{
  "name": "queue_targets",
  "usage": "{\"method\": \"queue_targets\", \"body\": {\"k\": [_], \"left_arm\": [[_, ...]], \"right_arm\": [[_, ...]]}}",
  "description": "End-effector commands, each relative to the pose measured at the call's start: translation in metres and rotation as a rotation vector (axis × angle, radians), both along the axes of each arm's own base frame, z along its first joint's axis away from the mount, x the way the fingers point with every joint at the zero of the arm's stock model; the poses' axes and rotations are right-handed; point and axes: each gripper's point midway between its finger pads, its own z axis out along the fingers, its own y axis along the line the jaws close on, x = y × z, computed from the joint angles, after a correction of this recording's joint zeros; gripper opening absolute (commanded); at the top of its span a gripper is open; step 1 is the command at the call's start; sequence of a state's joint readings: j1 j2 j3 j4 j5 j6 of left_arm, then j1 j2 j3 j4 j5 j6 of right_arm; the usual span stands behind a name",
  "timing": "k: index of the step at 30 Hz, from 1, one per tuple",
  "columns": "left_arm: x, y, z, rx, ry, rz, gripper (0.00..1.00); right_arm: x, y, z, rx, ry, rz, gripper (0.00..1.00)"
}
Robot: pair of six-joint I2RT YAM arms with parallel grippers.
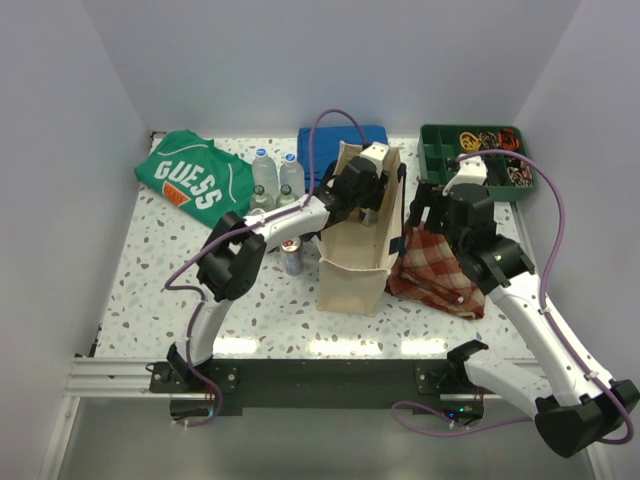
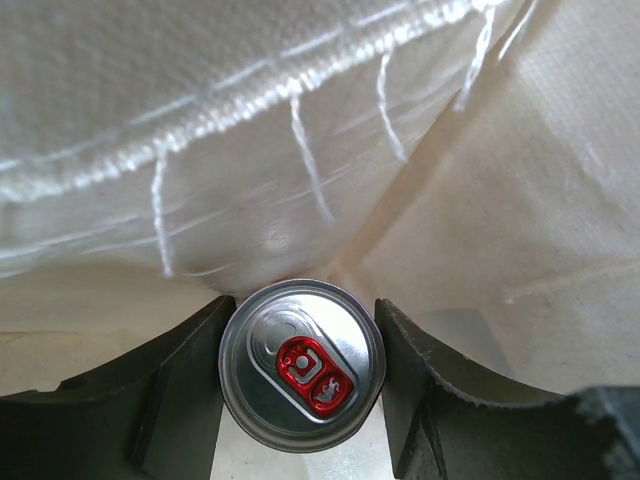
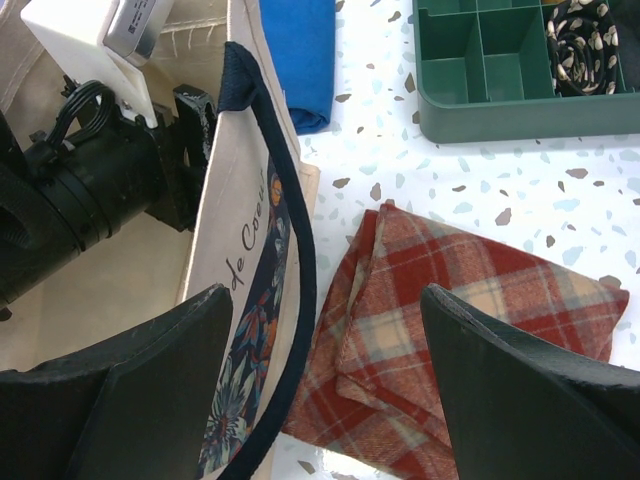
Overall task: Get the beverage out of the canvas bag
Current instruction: Take out the drink from the canvas bag.
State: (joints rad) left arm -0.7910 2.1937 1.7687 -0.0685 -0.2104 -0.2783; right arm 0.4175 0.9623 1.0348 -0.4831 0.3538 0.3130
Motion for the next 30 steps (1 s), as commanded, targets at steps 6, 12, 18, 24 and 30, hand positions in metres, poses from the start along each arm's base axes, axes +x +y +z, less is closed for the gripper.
{"method": "queue_targets", "body": {"k": [6, 12, 18, 24, 30], "left_arm": [[-0.011, 0.001, -0.009, 0.030, 0.012, -0.011, 0.00], [-0.014, 0.008, 0.024, 0.039, -0.034, -0.012, 0.00], [-0.016, 0.011, 0.058, 0.036, -0.072, -0.033, 0.00], [-0.017, 0.016, 0.078, 0.051, -0.099, -0.037, 0.00], [-0.020, 0.017, 0.095, 0.036, -0.124, -0.051, 0.00]], "right_arm": [[0.006, -0.003, 0.028, 0.028, -0.079, -0.021, 0.80], [0.005, -0.002, 0.029, 0.029, -0.082, -0.018, 0.80], [0.005, -0.002, 0.028, 0.031, -0.082, -0.018, 0.80], [0.006, -0.001, 0.028, 0.034, -0.082, -0.016, 0.80], [0.006, -0.001, 0.028, 0.034, -0.082, -0.016, 0.81]]}}
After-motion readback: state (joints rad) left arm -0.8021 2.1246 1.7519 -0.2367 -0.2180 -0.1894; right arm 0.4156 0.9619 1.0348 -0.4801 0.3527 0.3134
